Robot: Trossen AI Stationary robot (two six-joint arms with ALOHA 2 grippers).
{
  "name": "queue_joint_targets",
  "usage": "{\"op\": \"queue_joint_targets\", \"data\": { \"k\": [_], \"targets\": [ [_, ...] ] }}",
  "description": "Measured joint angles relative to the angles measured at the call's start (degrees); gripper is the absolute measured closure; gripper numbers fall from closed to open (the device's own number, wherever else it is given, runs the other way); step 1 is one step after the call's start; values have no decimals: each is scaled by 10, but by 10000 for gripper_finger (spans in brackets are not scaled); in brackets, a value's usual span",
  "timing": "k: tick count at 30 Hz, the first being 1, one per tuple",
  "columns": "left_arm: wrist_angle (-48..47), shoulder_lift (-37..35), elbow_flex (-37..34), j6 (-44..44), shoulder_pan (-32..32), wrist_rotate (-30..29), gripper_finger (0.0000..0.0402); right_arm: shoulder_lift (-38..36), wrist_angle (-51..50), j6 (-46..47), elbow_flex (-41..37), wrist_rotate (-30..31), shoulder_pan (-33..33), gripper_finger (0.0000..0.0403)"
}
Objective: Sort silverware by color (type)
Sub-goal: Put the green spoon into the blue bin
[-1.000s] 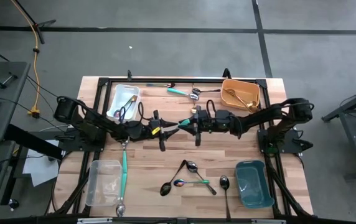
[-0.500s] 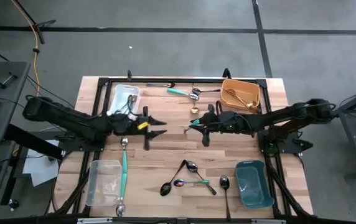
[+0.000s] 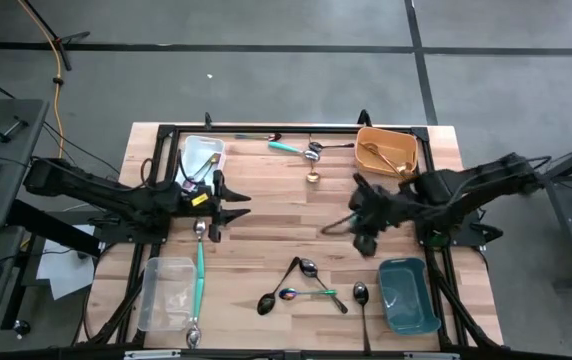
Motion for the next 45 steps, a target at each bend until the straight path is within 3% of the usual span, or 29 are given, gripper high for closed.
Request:
{"op": "queue_joint_targets", "data": {
  "k": [3,7,17,23,33,40,45],
  "targets": [
    [-3,2,0,-14,0,1,266,21,-108,118,28,0,52,332],
    [-14,5,0,-30,0,2,268,47,-161,265,5,-25,120,332],
    [-18,5,0,-33,0,2,268,98,-136,484,-88,-117,219,332],
    [-18,5,0,-24,0,1,268,99,-77,524,-136,-134,228,332],
    [-24,5,0,-24,0,1,268,99,-58,546,-145,-134,228,329],
    [-27,5,0,-24,0,1,268,99,-57,535,-145,-153,228,204],
    [-26,5,0,-23,0,1,268,97,-57,510,-145,-194,228,168]
  ]
}}
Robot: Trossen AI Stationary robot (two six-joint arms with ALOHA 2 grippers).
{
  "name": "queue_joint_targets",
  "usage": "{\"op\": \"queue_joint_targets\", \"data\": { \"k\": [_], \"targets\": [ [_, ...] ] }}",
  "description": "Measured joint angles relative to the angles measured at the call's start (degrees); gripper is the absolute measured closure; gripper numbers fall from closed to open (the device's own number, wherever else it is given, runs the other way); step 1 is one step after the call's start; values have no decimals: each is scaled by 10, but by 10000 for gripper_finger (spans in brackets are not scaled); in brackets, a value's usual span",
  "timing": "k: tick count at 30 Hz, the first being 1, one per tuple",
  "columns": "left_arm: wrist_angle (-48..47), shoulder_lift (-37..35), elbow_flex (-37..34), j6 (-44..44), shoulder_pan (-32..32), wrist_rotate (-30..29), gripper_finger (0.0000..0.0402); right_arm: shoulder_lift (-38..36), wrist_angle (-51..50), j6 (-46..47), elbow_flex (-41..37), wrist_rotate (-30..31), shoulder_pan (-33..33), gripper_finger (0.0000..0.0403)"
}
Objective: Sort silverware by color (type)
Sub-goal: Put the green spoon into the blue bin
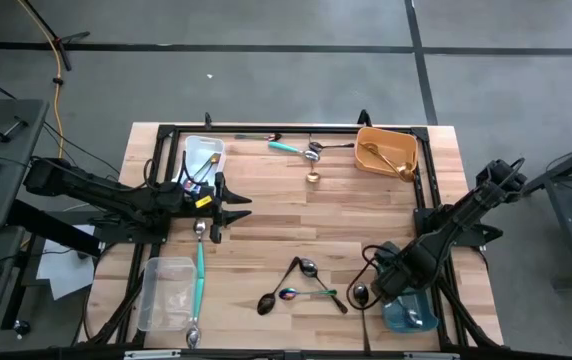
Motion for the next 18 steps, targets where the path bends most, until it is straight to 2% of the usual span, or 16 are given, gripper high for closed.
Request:
{"op": "queue_joint_targets", "data": {
  "k": [3,7,14,18],
  "targets": [
    [0,0,0,0,0,0,268,-4,5,-12,2,-3,0,165],
    [0,0,0,1,0,-1,268,-5,56,-53,2,58,-2,164],
    [0,0,0,2,0,-2,268,-5,165,-193,2,247,-43,163],
    [0,0,0,0,0,-2,268,-5,196,-299,2,390,-83,163]
  ]
}}
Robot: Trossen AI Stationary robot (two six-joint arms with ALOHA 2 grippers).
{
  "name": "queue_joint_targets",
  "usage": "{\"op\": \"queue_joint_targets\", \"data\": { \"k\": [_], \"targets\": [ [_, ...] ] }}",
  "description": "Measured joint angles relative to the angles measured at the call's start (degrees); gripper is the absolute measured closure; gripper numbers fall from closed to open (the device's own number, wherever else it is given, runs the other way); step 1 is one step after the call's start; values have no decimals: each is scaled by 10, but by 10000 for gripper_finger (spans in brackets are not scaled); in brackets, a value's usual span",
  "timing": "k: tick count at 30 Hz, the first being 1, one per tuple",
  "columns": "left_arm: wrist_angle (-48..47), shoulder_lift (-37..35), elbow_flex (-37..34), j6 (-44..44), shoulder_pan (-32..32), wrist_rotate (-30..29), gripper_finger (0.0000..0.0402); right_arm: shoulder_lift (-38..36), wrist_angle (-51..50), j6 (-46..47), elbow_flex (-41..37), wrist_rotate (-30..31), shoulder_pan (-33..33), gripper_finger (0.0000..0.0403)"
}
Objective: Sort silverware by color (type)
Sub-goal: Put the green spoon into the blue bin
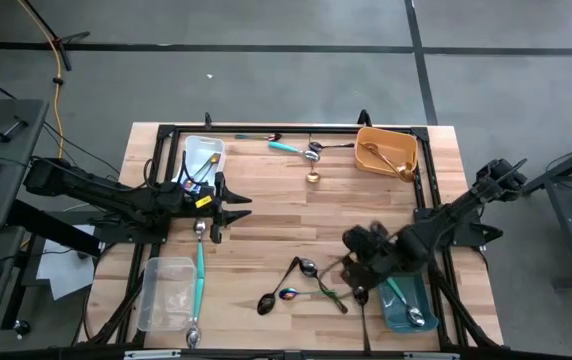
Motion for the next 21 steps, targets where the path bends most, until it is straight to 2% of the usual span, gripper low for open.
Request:
{"op": "queue_joint_targets", "data": {
  "k": [3,7,15,21],
  "targets": [
    [0,0,0,0,0,0,268,0,20,-82,0,86,-35,163],
    [0,0,0,0,0,0,268,3,58,-193,0,98,-95,163],
    [-1,0,0,1,0,0,268,36,194,-392,-1,24,-192,163],
    [-5,0,0,0,0,0,268,96,264,-461,-1,-31,-224,162]
  ]
}}
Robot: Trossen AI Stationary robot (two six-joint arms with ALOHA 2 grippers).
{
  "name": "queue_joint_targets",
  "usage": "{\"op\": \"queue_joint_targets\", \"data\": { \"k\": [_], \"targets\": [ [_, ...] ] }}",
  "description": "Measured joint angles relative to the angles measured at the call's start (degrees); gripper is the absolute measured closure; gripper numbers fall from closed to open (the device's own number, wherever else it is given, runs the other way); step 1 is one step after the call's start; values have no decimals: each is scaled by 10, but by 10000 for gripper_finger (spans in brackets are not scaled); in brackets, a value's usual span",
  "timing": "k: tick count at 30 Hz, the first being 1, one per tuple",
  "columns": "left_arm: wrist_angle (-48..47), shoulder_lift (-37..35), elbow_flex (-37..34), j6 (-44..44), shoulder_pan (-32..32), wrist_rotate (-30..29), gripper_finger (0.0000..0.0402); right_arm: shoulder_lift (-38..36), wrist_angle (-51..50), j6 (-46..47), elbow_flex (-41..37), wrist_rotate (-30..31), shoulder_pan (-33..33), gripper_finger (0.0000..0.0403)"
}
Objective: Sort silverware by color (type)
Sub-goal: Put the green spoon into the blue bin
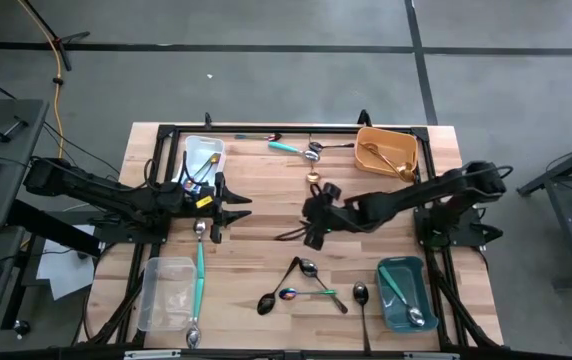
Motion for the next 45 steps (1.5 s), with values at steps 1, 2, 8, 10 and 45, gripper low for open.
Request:
{"op": "queue_joint_targets", "data": {
  "k": [1,2,8,10,45],
  "targets": [
    [0,0,0,0,0,0,268,11,9,-5,0,-7,-2,163],
    [0,0,0,0,0,0,268,22,17,-10,0,-12,-3,162],
    [-9,0,0,-1,0,0,268,67,49,-31,0,-16,-2,162],
    [-13,0,0,-6,0,0,268,68,50,-36,-10,-17,-2,162],
    [-17,0,0,15,0,-44,268,-83,675,-270,-288,-80,-6,162]
  ]
}}
